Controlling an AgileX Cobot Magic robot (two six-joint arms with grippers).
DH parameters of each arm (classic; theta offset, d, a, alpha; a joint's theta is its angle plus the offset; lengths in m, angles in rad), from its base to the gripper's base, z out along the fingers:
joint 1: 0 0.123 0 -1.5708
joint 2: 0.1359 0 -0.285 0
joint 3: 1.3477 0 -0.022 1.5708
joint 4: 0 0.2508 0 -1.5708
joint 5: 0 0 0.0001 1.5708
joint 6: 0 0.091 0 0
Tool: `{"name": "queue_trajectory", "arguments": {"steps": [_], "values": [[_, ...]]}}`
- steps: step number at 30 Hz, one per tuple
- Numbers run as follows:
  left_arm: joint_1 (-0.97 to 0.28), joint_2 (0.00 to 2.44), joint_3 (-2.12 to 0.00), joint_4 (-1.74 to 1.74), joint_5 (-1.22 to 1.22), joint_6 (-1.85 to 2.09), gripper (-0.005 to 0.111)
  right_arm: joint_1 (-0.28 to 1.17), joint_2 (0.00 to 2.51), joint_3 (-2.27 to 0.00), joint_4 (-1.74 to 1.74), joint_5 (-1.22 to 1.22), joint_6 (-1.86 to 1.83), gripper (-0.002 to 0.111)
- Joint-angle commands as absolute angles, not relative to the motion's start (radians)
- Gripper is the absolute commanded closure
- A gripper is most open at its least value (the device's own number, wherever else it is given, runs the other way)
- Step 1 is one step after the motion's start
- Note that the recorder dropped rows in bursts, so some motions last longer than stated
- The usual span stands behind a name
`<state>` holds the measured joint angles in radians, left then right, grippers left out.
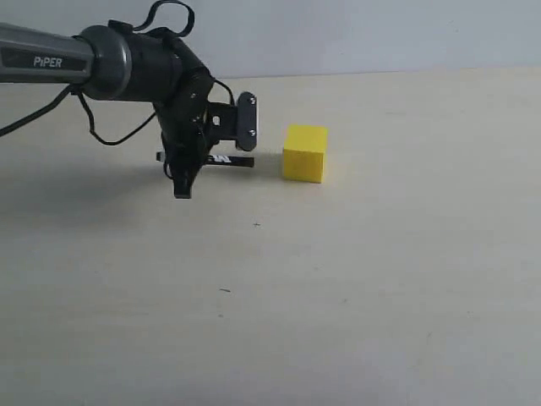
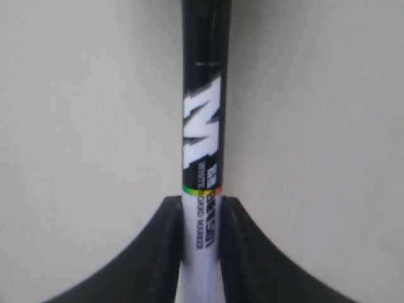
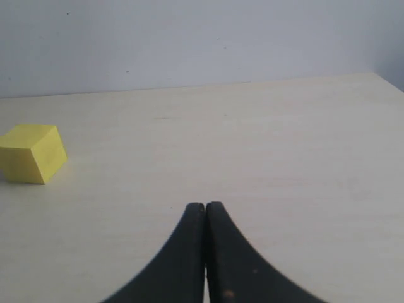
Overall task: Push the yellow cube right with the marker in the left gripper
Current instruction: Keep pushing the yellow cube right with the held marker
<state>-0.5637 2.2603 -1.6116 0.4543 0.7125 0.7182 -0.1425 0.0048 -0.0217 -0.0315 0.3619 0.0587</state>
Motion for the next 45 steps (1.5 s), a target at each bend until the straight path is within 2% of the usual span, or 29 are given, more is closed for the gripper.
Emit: {"name": "queue_trajectory", "arguments": {"steps": [1, 14, 45], "values": [[-0.521, 2.25, -1.617, 0.458, 0.751, 0.671, 0.107, -0.145, 0.0, -0.018, -0.032, 0.358, 0.054, 0.108], [-0.667, 2.25, -1.617, 0.454, 0.626, 0.679, 0.107, -0.145, 0.0, -0.018, -0.032, 0.358, 0.054, 0.108], [-0.547, 2.25, -1.617, 0.478, 0.78, 0.624, 0.107, -0.145, 0.0, -0.018, -0.032, 0.358, 0.054, 0.108]]}}
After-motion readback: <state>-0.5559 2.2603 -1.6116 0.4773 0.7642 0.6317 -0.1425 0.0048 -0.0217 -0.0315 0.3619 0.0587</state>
